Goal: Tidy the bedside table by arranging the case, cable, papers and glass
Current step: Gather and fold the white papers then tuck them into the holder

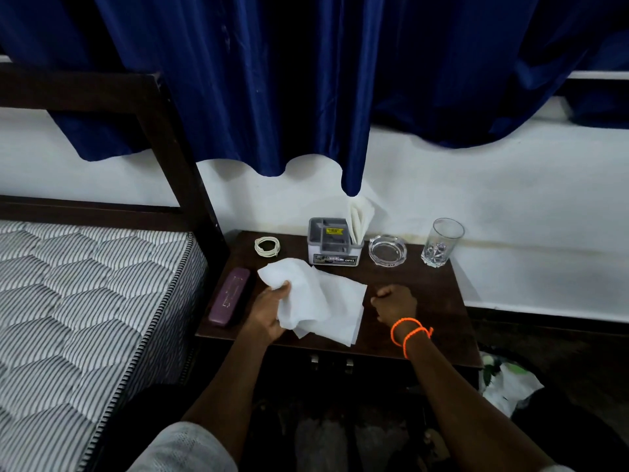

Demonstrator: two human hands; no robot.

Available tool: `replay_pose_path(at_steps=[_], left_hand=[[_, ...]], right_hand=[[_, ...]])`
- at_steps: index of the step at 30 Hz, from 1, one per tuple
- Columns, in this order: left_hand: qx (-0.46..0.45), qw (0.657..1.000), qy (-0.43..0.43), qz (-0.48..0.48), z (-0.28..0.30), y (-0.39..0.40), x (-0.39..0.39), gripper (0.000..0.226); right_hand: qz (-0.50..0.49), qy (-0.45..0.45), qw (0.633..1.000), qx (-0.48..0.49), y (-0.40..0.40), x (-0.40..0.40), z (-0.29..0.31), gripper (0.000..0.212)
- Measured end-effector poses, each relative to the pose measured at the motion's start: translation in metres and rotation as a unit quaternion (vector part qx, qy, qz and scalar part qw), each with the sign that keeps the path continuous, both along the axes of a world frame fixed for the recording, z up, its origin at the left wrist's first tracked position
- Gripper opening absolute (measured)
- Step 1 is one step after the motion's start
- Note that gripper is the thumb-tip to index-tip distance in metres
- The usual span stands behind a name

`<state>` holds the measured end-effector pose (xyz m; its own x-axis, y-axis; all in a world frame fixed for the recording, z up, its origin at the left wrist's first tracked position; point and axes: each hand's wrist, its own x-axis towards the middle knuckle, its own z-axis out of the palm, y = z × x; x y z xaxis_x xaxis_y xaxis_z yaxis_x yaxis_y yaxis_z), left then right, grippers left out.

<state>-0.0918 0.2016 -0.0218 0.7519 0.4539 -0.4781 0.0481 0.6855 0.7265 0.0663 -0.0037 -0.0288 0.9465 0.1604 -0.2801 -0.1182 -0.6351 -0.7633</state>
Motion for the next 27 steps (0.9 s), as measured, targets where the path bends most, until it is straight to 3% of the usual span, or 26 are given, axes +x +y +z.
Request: replay_pose_path(at_steps=[5,12,21,27], left_hand=[[0.009,1.000,0.003,-0.015,-0.006,0.007,-0.010,0.046],[-0.018,0.999,0.018,-0.038,-0.018,0.014,-0.015,0.042],[0.006,0.997,0.069,-0.022,-0.020,0.026,-0.016,0.048],[-0.002,0.997,0.034,-0.071,0.004,0.012,-0.004,0.046]], right_hand=[[0.070,-0.020,0.995,-0.066,0.012,0.001,0.000,0.041],[0.119,-0.061,0.982,-0.136,0.033,0.005,-0.005,0.066],[0.092,-0.050,0.991,-0.081,0.038,0.011,-0.009,0.029],[0.005,-0.069,0.995,0.073,0.036,-0.006,0.000,0.050]])
